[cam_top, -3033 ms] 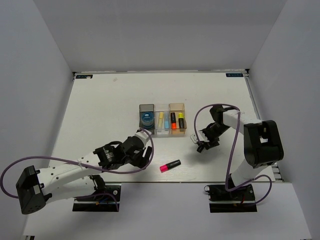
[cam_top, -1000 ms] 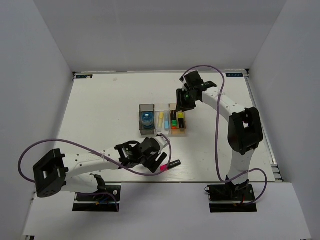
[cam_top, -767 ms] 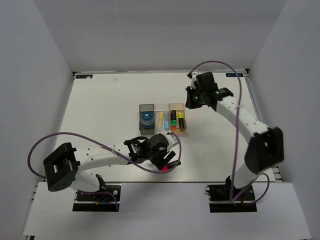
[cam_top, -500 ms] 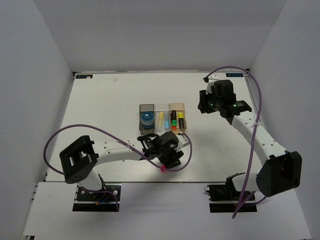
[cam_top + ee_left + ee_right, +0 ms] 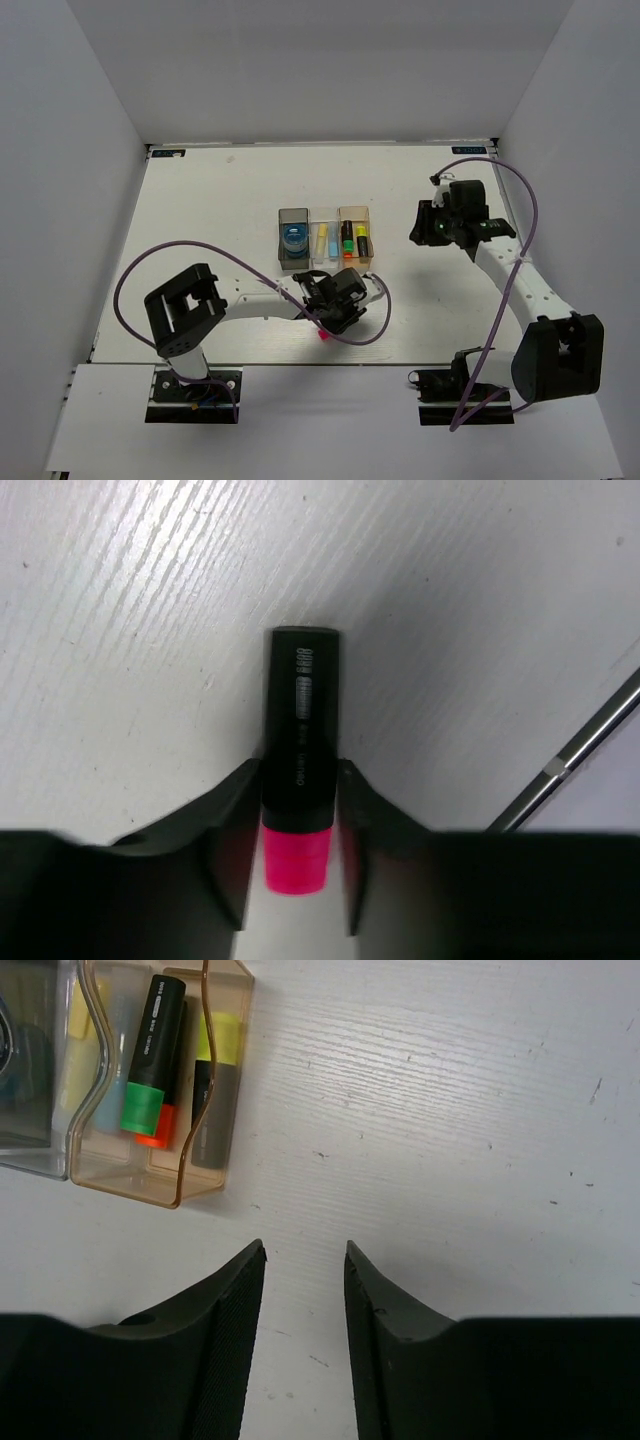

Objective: Sort the stationery into containers
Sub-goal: Pick up the stationery from the center of the board, then place the stationery in the storage box.

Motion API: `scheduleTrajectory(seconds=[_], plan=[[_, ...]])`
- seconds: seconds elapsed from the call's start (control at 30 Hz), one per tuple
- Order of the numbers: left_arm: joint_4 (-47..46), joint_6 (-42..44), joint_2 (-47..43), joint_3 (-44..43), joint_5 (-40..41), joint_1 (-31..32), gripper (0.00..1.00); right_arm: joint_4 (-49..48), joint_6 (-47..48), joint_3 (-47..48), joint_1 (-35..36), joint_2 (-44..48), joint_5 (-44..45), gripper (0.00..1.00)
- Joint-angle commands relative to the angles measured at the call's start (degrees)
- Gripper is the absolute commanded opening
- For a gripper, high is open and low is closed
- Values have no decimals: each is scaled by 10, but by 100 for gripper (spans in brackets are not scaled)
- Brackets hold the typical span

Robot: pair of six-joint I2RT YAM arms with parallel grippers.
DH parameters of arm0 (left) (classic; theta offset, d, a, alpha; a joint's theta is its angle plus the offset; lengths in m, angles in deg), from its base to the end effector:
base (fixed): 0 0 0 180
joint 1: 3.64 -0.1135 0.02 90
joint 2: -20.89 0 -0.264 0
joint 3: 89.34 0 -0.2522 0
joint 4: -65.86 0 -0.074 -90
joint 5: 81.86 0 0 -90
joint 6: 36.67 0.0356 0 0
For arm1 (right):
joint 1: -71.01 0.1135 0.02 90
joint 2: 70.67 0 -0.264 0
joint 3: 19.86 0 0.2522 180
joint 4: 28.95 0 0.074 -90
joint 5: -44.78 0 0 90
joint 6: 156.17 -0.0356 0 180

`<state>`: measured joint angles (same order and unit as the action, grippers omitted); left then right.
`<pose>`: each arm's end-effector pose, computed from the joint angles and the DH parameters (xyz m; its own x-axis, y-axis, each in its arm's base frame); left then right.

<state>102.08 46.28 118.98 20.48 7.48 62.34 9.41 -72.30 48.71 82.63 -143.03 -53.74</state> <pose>0.1331 -0.2996 0.1582 -0.4758 0.7663 -0.4318 0.8635 0.5003 -0.0638 0.2660 0.0601 0.2751 -0.6863 -0.0333 -0.7265 -0.2348 0.9556 0.1780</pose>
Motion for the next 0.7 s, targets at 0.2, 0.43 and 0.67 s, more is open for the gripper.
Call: scheduleTrajectory(seconds=[0.2,0.43,0.67], plan=[[50,5,39,-18,4,9,2,-14,-4,-10,-39,34,-87,90],[97,16,-15,-150,29,-14,0,-9,29,-21,-59,50,-76,78],[123,-45,32,-339,15,-102,0,-16,18,-36,-81,62,-94,74]])
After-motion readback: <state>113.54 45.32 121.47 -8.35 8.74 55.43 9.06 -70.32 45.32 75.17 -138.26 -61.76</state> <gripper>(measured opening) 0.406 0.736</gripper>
